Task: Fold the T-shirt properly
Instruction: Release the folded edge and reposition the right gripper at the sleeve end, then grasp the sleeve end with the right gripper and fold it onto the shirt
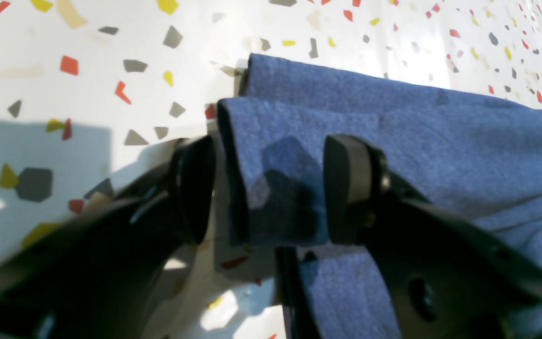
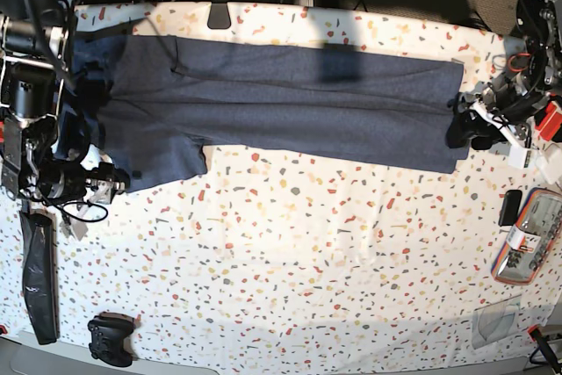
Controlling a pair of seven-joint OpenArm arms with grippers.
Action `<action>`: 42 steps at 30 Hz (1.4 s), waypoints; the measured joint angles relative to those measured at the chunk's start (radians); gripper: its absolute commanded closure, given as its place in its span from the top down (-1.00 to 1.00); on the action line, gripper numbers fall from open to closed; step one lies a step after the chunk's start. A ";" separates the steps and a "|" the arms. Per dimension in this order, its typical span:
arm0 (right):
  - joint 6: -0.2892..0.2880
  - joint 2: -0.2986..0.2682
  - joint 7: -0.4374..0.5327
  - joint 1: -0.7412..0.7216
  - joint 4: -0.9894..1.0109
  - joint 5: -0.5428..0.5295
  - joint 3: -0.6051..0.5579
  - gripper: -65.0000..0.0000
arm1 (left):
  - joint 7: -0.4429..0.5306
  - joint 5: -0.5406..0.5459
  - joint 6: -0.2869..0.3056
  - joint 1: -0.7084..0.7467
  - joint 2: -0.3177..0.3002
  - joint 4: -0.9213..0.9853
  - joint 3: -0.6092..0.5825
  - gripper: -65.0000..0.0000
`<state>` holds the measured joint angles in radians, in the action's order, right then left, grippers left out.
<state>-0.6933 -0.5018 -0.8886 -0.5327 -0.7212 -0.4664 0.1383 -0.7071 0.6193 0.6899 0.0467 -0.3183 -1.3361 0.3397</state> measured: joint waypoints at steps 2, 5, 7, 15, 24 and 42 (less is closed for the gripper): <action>0.000 -0.003 -0.002 -0.011 0.023 0.020 -0.010 0.01 | 0.000 0.002 0.000 0.000 0.000 0.000 0.000 0.09; -0.001 -0.002 0.006 -0.012 0.035 0.011 -0.010 -0.05 | 0.000 0.002 -0.001 0.000 0.000 0.000 0.000 0.09; -0.001 -0.001 -0.002 -0.013 0.037 0.012 -0.010 -0.20 | 0.000 0.002 -0.001 0.000 0.000 0.000 0.000 0.09; 0.000 0.003 -0.072 -0.010 0.039 -0.090 -0.010 -0.58 | 0.000 0.002 -0.001 0.000 0.000 0.000 0.000 0.09; 0.000 0.006 -0.090 -0.007 0.038 -0.115 -0.011 -1.00 | -0.001 0.002 -0.001 0.000 0.000 0.000 0.000 0.09; -0.001 0.005 -0.282 0.333 -0.650 -0.314 -0.024 -1.00 | -0.003 -0.014 0.001 0.001 0.000 0.000 0.001 0.09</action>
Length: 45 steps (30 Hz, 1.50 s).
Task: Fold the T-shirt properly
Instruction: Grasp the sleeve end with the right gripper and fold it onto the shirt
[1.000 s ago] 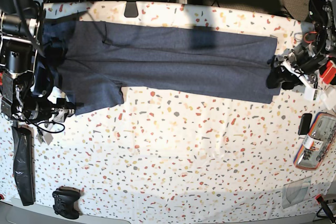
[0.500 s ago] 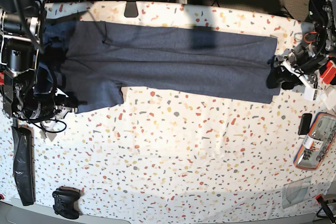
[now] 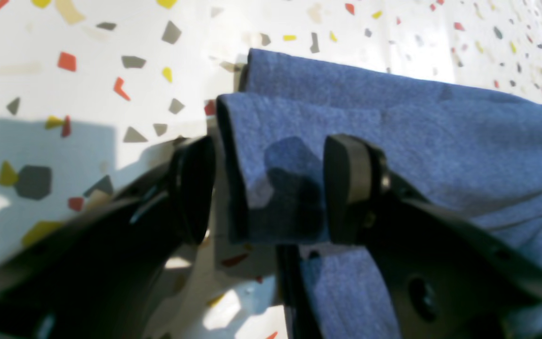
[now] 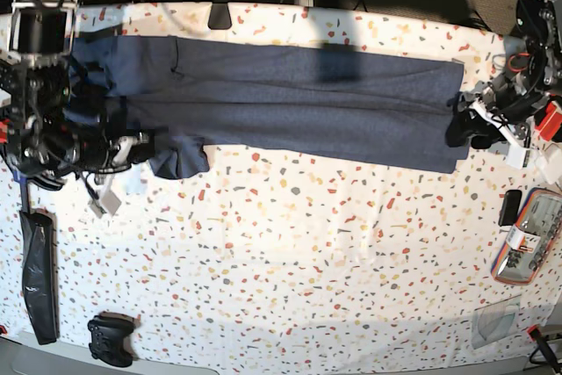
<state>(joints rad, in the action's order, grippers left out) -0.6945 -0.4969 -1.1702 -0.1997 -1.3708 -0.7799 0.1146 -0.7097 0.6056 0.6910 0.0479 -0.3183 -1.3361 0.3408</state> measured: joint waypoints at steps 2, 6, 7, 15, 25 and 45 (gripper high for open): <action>0.001 -0.001 0.014 0.059 -0.106 -0.043 0.002 -1.00 | 0.000 -0.004 -0.002 -0.001 0.000 0.000 0.000 0.09; -0.002 0.003 0.008 0.199 -0.272 -0.111 -0.004 -1.00 | 0.000 -0.004 -0.002 0.000 0.000 0.000 0.000 0.09; 0.000 0.003 0.003 0.231 -0.304 -0.106 -0.005 -1.00 | 0.000 -0.003 -0.002 0.000 0.000 0.000 0.000 0.09; 0.001 0.000 0.011 0.367 -0.423 -0.108 0.001 -1.00 | 0.000 -0.002 -0.002 -0.001 0.000 0.000 0.000 0.09; 0.001 -0.002 0.013 0.445 -0.431 -0.106 0.000 -1.00 | -0.001 -0.002 -0.002 -0.001 0.000 0.000 0.000 0.09; 0.000 -0.002 -0.101 0.437 -0.432 -0.450 0.020 -0.06 | -0.003 0.001 -0.003 -0.001 -0.001 0.000 0.000 0.10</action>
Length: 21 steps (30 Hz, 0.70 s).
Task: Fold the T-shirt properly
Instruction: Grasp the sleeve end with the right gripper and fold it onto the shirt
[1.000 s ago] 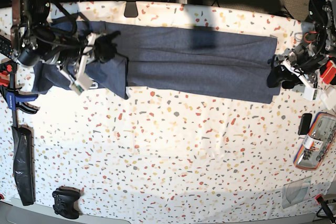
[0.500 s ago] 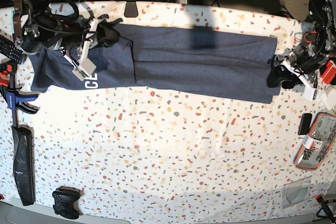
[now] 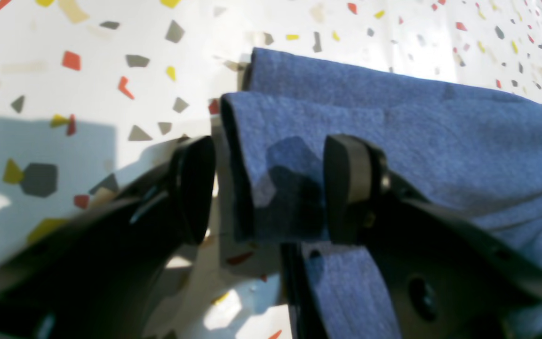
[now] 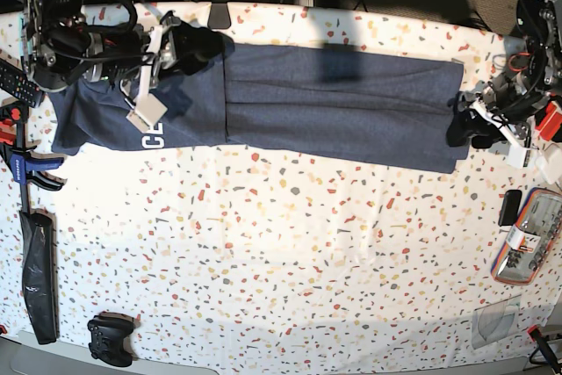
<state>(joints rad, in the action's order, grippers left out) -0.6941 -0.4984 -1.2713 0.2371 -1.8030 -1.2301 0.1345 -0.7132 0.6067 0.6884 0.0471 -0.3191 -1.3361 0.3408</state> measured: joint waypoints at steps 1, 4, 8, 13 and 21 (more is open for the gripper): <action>0.000 0.001 0.008 -0.005 0.000 0.005 0.012 -0.06 | -0.019 0.013 0.000 0.000 -0.004 0.000 0.000 0.10; 0.000 0.000 0.023 -0.022 0.000 0.043 0.060 -0.06 | -0.076 0.072 0.002 0.000 -0.036 0.000 0.000 0.10; 0.000 0.002 0.033 -0.043 0.000 0.049 0.141 -0.06 | -0.212 0.204 0.000 0.000 -0.074 0.000 0.001 0.10; 0.000 0.002 0.066 -0.051 -0.002 0.049 0.248 -0.06 | -0.234 0.274 0.000 -0.003 -0.051 0.065 0.000 0.10; 0.000 0.003 0.070 -0.051 -0.003 0.049 0.376 -0.06 | -0.390 0.469 0.001 -0.003 -0.035 0.108 -0.001 0.10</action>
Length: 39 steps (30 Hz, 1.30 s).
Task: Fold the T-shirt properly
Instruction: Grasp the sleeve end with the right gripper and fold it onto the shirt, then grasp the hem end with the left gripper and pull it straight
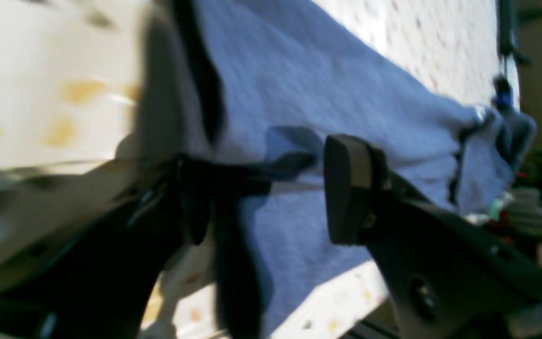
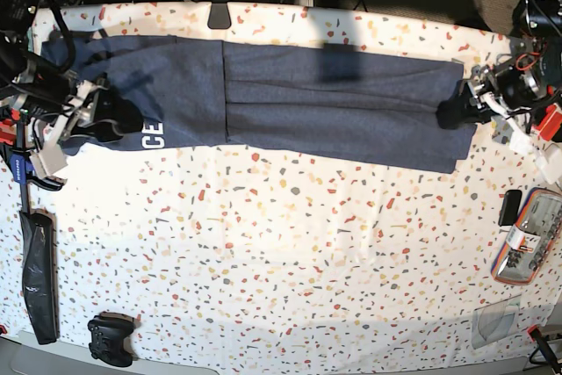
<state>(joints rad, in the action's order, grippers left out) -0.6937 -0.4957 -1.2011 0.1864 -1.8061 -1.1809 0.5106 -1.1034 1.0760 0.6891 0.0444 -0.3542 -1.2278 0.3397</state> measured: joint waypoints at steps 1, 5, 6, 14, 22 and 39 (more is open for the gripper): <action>0.000 0.000 0.000 0.000 0.000 0.000 0.008 -0.06 | 0.000 0.002 0.000 0.000 0.007 0.000 0.000 0.10; 0.000 0.000 0.001 0.000 0.000 0.000 0.019 -0.06 | 0.000 0.006 0.002 0.000 0.022 0.000 0.000 0.07; 0.000 0.000 0.001 0.000 0.000 -0.001 0.019 -0.06 | 0.000 0.007 0.002 0.000 0.022 0.000 0.000 0.02; 0.000 0.000 0.001 0.000 0.000 -0.001 0.019 -0.06 | 0.026 0.010 -0.001 0.000 0.023 0.000 0.000 -1.00; 0.000 0.000 0.001 0.000 0.000 0.000 0.019 -0.06 | 0.082 -0.067 0.000 0.000 -0.031 0.000 0.036 -1.00; 0.000 0.000 0.007 0.000 0.000 0.035 0.019 -0.06 | -0.106 0.050 -0.001 0.000 -0.060 -0.105 0.146 -1.00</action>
<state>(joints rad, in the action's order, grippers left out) -0.6937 -0.4953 -1.1938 0.1864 -1.8065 -1.1461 0.5297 -1.2095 1.1263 0.6884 0.0444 -0.4141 -1.3331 0.4854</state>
